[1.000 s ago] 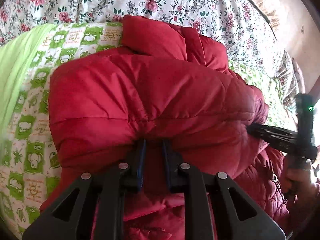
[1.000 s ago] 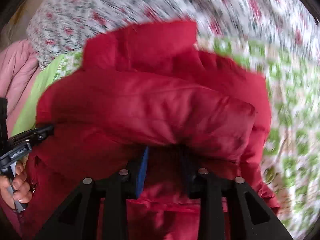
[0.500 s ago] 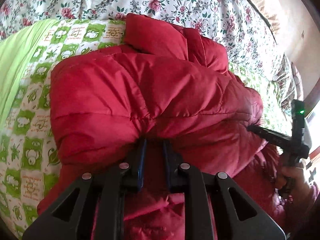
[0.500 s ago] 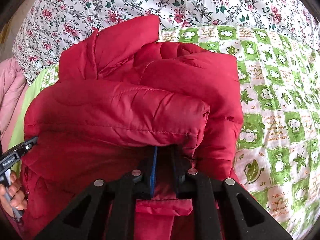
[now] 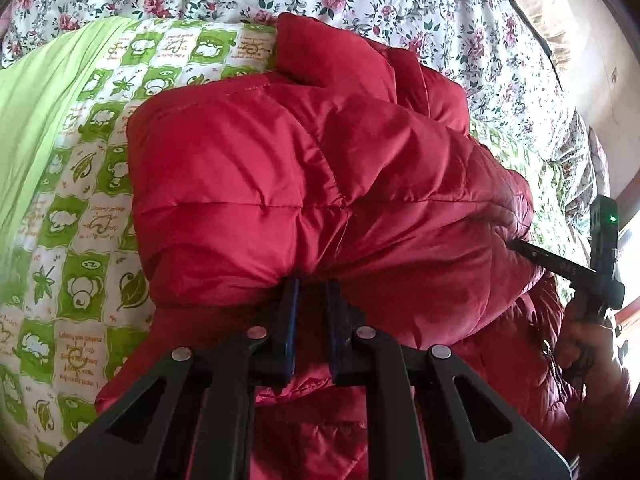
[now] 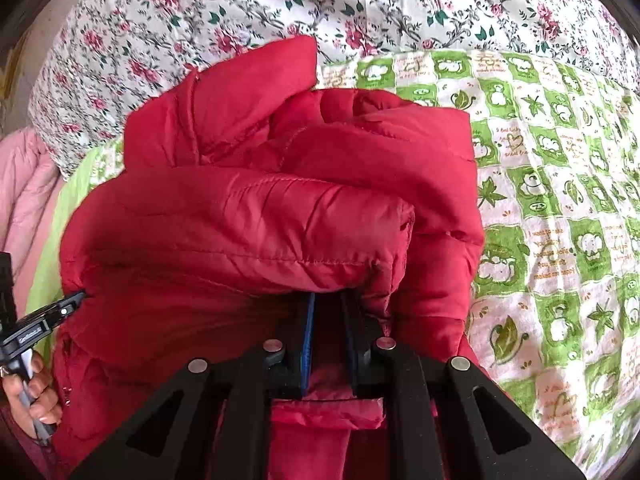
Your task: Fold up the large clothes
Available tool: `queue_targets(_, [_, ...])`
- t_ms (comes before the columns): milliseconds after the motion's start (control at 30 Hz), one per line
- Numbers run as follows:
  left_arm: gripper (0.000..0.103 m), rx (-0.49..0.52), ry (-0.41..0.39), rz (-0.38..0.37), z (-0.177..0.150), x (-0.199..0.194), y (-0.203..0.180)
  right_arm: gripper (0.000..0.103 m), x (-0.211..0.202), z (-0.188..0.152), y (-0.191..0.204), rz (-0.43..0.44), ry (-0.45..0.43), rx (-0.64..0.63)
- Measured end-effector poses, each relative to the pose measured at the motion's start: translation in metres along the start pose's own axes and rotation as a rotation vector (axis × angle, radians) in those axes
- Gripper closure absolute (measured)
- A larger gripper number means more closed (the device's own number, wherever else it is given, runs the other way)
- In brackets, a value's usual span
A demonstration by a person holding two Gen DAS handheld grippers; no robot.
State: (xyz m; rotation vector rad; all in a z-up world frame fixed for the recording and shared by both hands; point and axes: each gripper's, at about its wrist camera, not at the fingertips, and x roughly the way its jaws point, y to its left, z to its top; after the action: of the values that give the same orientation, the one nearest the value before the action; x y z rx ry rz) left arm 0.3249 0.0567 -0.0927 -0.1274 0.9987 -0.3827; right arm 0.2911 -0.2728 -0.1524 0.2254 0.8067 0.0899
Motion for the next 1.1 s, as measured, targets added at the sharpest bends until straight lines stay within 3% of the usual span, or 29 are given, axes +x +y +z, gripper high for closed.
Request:
queue_targets(100, [0.092,0.000,-0.008,0.008,-0.003,-0.007,-0.003,0.078,-0.020,-0.004,-0.002,0.022,-0.012,0.019])
queue_targets(167, [0.091,-0.020,-0.011,0.002,-0.005,-0.011,-0.003,0.065,-0.038,-0.011,0.000,0.048,-0.026,0.026])
queue_targets(200, [0.091,-0.024,-0.013,0.004,-0.007,-0.013,-0.004,0.065,-0.043,-0.013,0.000,0.040,0.011,0.044])
queue_targets(333, [0.089,-0.013,-0.023,0.038,-0.017,-0.025,-0.011,0.064,-0.071,-0.032,0.002,0.059,0.020,0.029])
queue_targets(500, [0.071,-0.013,-0.044,0.039,-0.032,-0.048,-0.015,0.061,-0.096,-0.054,0.000,0.070,0.019,0.033])
queue_targets(867, [0.065,-0.037,-0.035,0.058,-0.082,-0.091,-0.015,0.050,-0.144,-0.103,-0.010,0.083,0.019,0.052])
queue_targets(1100, [0.065,-0.051,-0.033,0.076,-0.110,-0.110,-0.010,0.049,-0.167,-0.132,-0.021,0.076,0.015,0.084])
